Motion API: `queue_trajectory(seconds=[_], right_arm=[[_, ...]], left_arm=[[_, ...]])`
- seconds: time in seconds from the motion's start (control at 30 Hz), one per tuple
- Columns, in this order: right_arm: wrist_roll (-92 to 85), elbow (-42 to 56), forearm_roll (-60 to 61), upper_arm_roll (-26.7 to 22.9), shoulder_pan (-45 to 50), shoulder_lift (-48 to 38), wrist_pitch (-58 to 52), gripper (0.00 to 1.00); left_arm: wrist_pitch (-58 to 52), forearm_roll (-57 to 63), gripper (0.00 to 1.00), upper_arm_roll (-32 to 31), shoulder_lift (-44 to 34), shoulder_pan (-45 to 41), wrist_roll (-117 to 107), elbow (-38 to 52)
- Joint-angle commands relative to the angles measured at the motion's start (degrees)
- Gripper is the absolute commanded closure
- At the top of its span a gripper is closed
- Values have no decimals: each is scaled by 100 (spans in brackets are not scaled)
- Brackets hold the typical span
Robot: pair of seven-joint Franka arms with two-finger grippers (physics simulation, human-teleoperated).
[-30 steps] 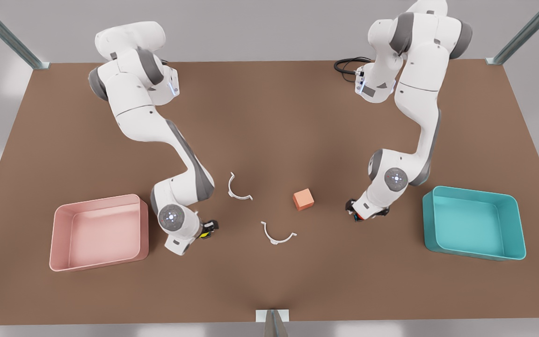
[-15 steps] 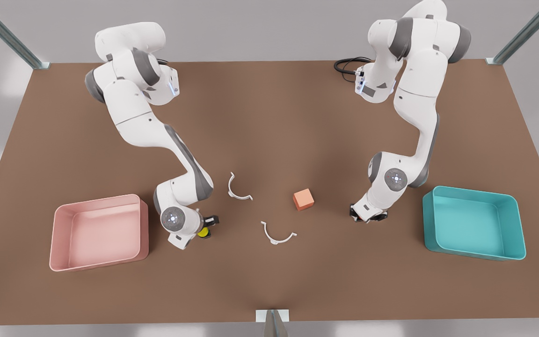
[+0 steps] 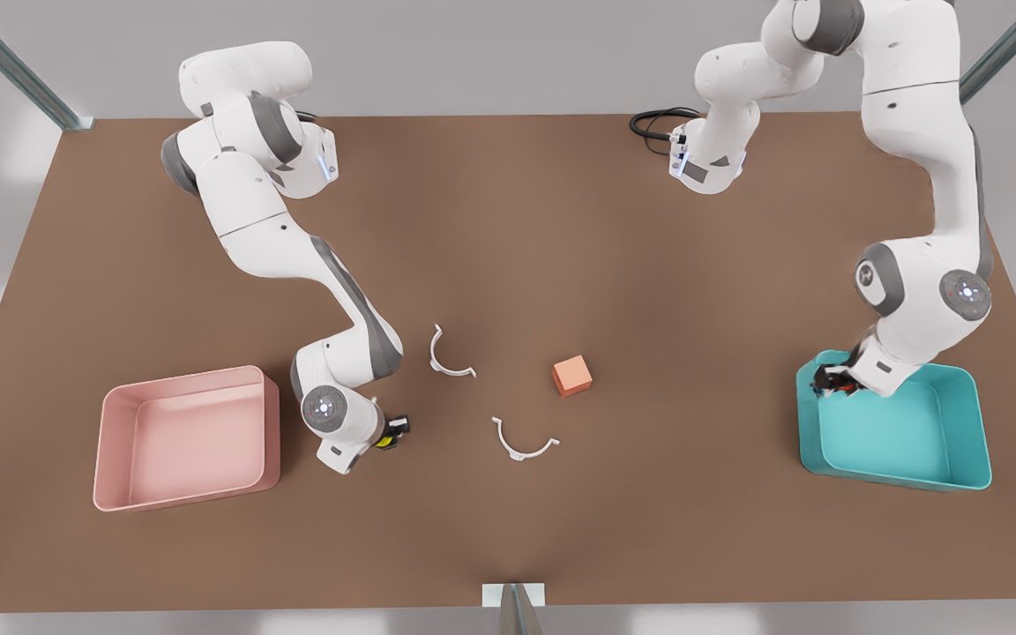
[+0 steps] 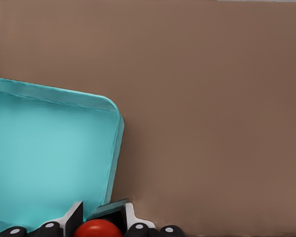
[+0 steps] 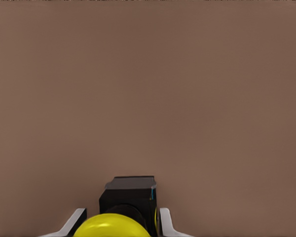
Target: Place the red button in the blue storage box with the left arm, and place the yellow button in the pink storage box with the right arm
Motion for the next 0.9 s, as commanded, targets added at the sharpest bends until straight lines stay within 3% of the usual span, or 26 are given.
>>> queue_trajectory(seconds=[0.0, 0.23, 0.27, 0.3, 0.4, 0.47, 0.57, 0.67, 0.73, 0.87], right_arm=[[67, 3, 0, 1, 0, -6, 88, 44], [49, 20, -9, -8, 44, -191, 44, 45], [23, 3, -9, -17, 44, -305, 27, 45], [5, -24, -9, -26, 35, -446, 0, 45], [-21, -1051, 0, -34, -167, -1350, 308, 45], [-232, -1799, -9, 10, -545, -1957, 572, 45], [-1040, -2941, 0, 247, -1415, -3012, 528, 51], [-1392, -3469, 0, 431, -1889, -3504, 528, 51], [-1682, -3794, 9, 589, -2311, -3733, 510, 51], [-2183, -4040, 18, 853, -3155, -3803, 326, 51]], left_arm=[[-766, -172, 56, 1, 19, 352, 4269, 41], [-476, -287, 52, 10, 1249, 827, 4622, 903], [-318, -462, 33, 10, 1363, 827, 4622, 903], [-309, -489, 0, 10, 1416, 818, 4587, 894], [-352, -471, 0, 1, 1399, 775, 4429, 938], [-519, -436, 0, -17, 925, 617, 3884, 955], [-2180, -436, 0, -25, 107, -166, 783, 1834], [-2910, -401, 0, 397, -886, -1177, -660, 1878], [-3754, 100, 0, 370, -974, -1308, -880, 2423], [-3780, 117, 0, 326, -834, -1370, -880, 2590]])
